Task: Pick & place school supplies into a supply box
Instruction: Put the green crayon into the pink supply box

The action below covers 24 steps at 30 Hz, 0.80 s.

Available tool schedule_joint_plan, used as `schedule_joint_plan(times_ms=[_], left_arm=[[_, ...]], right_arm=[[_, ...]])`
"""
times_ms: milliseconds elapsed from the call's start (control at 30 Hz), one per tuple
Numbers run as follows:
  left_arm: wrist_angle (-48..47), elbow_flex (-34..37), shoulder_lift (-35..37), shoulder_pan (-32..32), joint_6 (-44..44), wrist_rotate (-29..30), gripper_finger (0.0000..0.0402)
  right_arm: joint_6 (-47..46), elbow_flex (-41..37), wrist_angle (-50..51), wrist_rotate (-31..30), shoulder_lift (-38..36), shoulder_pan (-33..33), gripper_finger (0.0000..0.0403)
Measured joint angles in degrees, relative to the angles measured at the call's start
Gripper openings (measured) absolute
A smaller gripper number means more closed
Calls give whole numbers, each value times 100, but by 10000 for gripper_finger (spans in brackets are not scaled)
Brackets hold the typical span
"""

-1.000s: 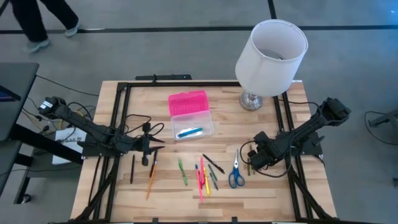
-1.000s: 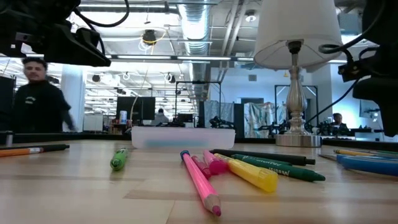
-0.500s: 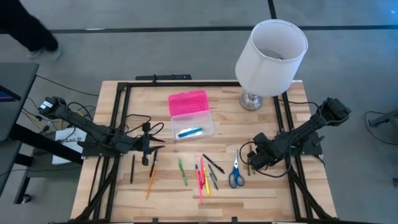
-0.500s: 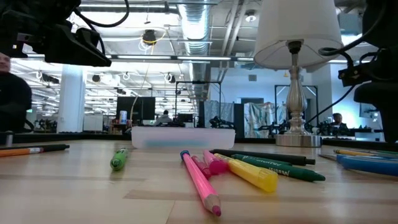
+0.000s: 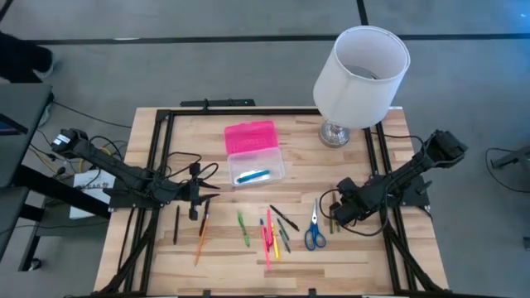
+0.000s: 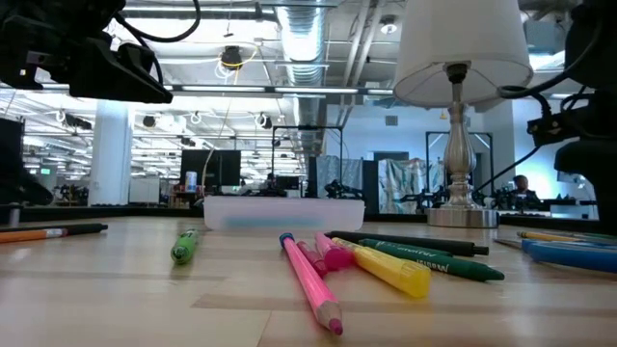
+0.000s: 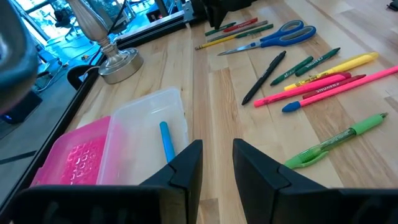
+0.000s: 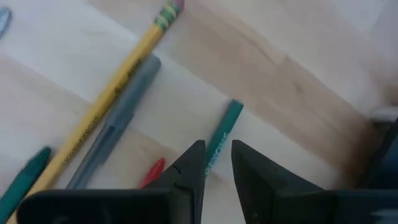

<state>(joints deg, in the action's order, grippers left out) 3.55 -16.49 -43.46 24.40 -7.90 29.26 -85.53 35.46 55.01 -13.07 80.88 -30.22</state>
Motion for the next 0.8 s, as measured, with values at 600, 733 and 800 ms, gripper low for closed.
schedule_joint_plan(times_ms=[600, 733, 800], left_arm=[[-13, 0, -1, -2, 22, 9, 84], [-13, 0, 0, -1, 22, 9, 84], [-15, 0, -1, -1, 22, 11, 84]], right_arm=[[-117, -408, -596, 313, -33, 174, 73], [103, -411, -630, 331, -28, 175, 64], [289, -415, -664, 331, -28, 175, 55]])
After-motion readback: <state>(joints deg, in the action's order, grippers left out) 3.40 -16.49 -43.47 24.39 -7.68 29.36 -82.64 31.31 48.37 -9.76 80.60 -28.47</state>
